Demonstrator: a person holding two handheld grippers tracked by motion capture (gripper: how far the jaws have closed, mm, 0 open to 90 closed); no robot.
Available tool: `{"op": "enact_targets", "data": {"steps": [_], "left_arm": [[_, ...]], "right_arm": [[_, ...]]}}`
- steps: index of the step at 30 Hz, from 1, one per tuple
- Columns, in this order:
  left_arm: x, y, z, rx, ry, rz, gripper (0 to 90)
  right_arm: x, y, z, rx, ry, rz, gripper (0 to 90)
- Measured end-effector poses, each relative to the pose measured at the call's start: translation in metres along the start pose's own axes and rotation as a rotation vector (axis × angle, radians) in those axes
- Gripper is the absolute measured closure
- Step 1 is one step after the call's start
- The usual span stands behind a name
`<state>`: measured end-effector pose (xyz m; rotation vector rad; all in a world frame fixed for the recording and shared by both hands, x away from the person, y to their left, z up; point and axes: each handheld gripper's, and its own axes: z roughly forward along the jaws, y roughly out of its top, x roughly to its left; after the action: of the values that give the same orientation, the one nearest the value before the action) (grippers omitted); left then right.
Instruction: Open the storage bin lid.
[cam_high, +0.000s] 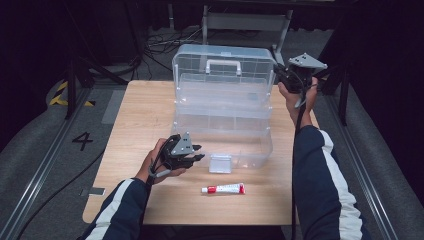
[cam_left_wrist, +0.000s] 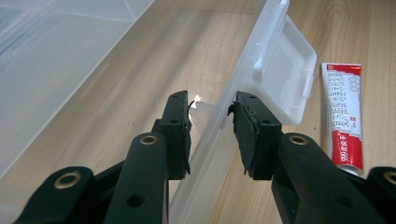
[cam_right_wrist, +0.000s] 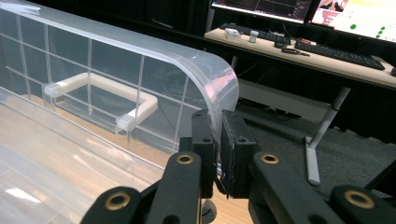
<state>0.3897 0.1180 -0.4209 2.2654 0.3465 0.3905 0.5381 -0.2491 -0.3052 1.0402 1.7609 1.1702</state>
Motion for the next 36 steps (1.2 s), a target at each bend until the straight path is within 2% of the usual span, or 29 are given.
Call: {"op": "enact_targets", "data": {"steps": [12, 26, 28, 30, 33, 34, 36], "left_arm": [[0.000, 0.000, 0.001, -0.006, -0.002, -0.004, 66.6], [-0.001, -0.001, 0.003, -0.008, -0.006, -0.017, 65.5], [-0.001, -0.002, 0.005, 0.016, -0.001, -0.015, 65.0], [0.001, -0.004, 0.005, 0.012, -0.011, -0.026, 65.2], [0.000, -0.003, 0.005, 0.033, 0.005, -0.006, 65.6], [-0.001, -0.003, 0.007, 0.058, 0.021, 0.008, 67.4], [-0.001, -0.003, 0.007, 0.050, 0.019, 0.007, 67.8]], "right_arm": [[-0.006, 0.000, 0.013, 0.009, 0.009, 0.026, 85.0], [-0.014, 0.004, 0.034, 0.057, 0.014, 0.042, 84.7], [-0.014, 0.004, 0.037, 0.062, 0.015, 0.041, 84.6], [-0.015, 0.003, 0.040, 0.061, 0.012, 0.043, 84.6], [-0.017, 0.003, 0.043, 0.067, 0.015, 0.045, 84.6], [-0.017, 0.003, 0.043, 0.069, 0.013, 0.046, 84.6], [-0.017, 0.003, 0.045, 0.075, 0.015, 0.043, 84.5]]}}
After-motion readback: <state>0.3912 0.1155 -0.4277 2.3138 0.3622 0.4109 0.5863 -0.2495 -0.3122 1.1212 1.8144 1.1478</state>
